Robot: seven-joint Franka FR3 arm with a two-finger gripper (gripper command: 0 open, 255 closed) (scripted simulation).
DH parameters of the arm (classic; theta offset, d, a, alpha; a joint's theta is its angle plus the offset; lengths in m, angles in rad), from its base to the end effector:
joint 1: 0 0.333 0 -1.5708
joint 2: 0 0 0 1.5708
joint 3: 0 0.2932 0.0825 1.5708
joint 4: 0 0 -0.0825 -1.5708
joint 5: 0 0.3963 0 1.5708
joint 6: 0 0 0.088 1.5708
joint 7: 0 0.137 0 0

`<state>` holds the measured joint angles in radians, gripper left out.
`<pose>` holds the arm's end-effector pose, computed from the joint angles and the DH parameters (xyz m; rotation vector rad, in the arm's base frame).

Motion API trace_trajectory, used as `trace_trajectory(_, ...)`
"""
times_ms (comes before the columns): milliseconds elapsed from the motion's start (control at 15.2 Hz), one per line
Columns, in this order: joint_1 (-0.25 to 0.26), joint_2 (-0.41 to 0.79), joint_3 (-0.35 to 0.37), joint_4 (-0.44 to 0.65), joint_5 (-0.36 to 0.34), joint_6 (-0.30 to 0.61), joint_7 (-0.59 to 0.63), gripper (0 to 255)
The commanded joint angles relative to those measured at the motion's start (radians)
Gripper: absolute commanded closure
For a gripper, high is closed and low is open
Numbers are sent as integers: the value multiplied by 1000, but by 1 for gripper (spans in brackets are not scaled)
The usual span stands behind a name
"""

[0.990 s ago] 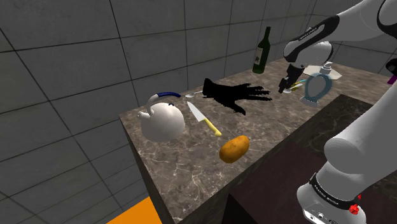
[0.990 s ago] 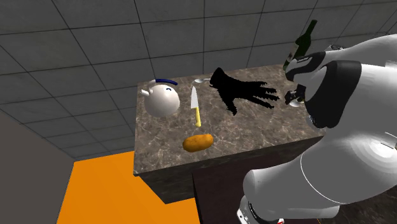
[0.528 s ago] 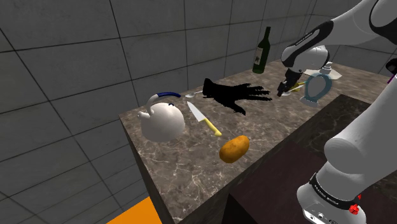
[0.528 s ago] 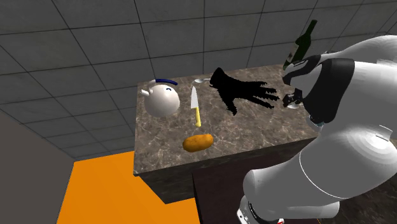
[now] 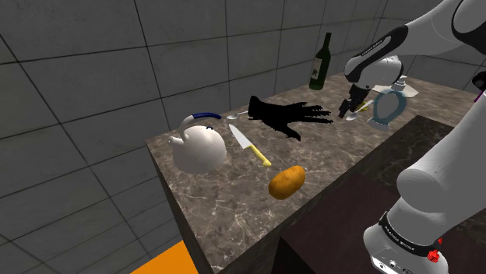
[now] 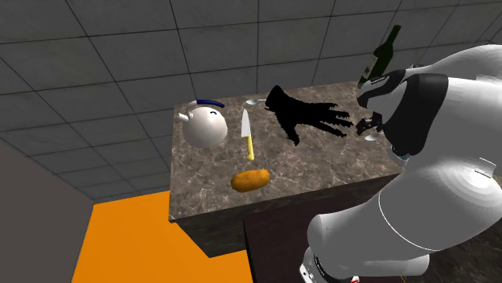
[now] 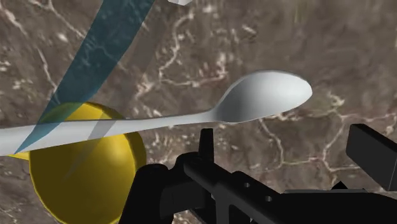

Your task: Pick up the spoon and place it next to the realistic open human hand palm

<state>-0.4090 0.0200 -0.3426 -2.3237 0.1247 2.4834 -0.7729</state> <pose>0.3926 -0.3649 0.2841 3.0883 -0.1104 0.2395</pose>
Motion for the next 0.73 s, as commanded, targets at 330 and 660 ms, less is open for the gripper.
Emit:
trace_trajectory(330, -4, -101, -2, 27, -63, -120, 45, 0)
trace_trajectory(660, -5, -101, -2, 27, -63, -120, 45, 0)
